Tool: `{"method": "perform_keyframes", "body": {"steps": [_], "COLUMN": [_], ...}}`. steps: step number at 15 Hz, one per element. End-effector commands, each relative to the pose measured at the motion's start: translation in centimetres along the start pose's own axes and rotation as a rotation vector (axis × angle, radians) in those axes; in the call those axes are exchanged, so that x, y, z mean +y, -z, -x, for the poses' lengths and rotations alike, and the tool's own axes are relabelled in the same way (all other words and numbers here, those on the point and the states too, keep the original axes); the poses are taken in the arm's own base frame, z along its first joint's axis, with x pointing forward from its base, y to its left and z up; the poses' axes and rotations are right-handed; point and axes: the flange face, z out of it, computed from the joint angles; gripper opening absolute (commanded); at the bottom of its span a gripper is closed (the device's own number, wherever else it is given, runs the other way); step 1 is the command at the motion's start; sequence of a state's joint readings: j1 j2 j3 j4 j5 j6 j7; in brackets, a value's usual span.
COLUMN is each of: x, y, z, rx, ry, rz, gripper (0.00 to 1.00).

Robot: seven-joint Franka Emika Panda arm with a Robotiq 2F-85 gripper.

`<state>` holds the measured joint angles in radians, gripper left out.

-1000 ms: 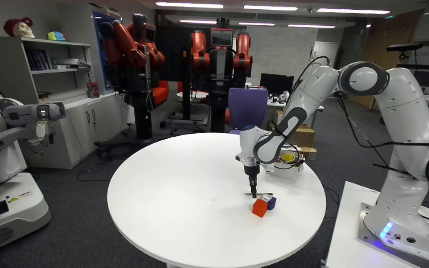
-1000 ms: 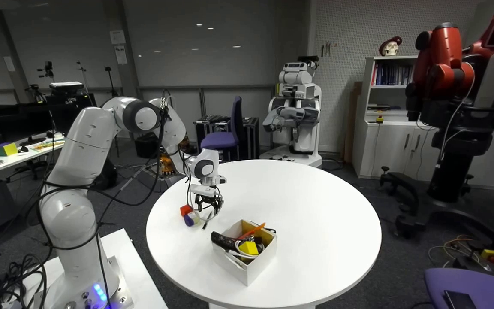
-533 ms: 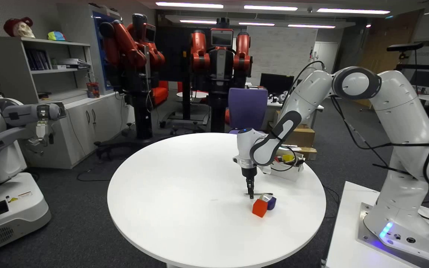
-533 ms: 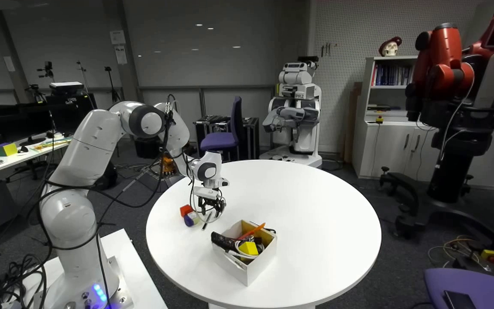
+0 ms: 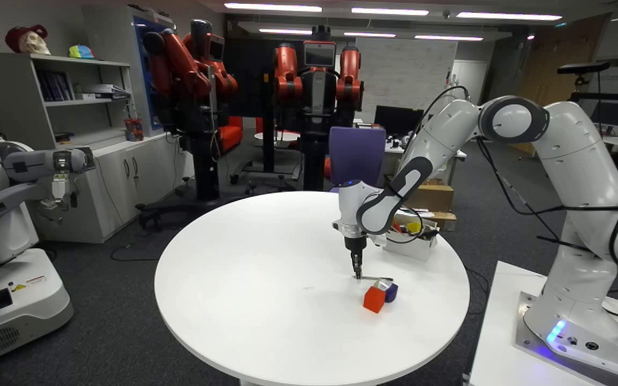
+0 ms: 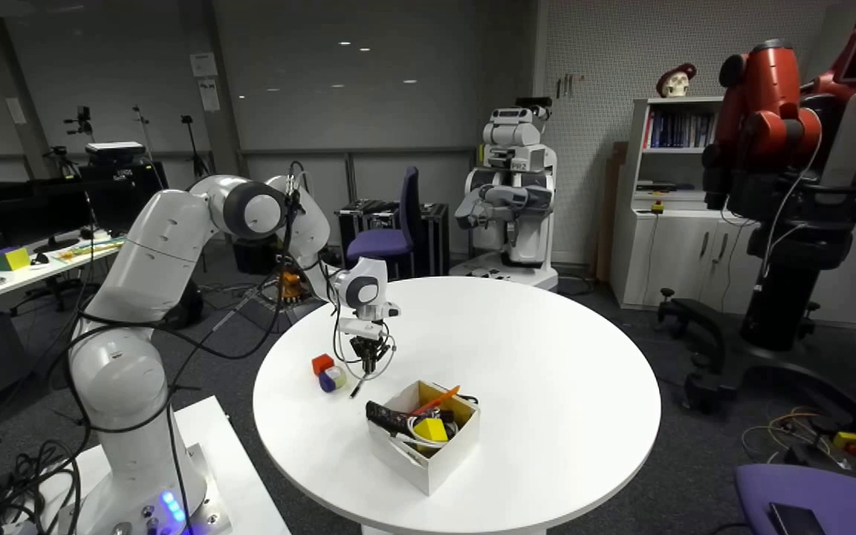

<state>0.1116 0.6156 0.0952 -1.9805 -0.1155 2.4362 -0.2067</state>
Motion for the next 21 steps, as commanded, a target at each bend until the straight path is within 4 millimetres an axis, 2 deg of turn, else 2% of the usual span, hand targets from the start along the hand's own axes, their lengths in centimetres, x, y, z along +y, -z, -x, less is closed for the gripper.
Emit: {"method": "perform_keyframes", "body": {"steps": [1, 4, 6, 9, 12, 15, 17, 21], "x": [0.4, 0.8, 1.8, 4.3, 8.0, 12.7, 16.0, 21.2], "y": [0.7, 1.8, 3.4, 7.2, 11.6, 15.7, 17.1, 17.0], "z": [0.3, 0.9, 1.9, 3.9, 6.1, 8.4, 10.2, 13.5], "rx": [-0.015, -0.039, -0.077, -0.096, -0.048, 0.04, 0.071, 0.106], "ry": [0.0, -0.033, -0.072, -0.133, -0.214, -0.335, -0.421, -0.552], "rz": [-0.009, -0.02, -0.011, 0.005, 0.031, 0.052, 0.059, 0.024], "gripper": [0.0, 0.02, 0.02, 0.02, 0.02, 0.02, 0.02, 0.02]}}
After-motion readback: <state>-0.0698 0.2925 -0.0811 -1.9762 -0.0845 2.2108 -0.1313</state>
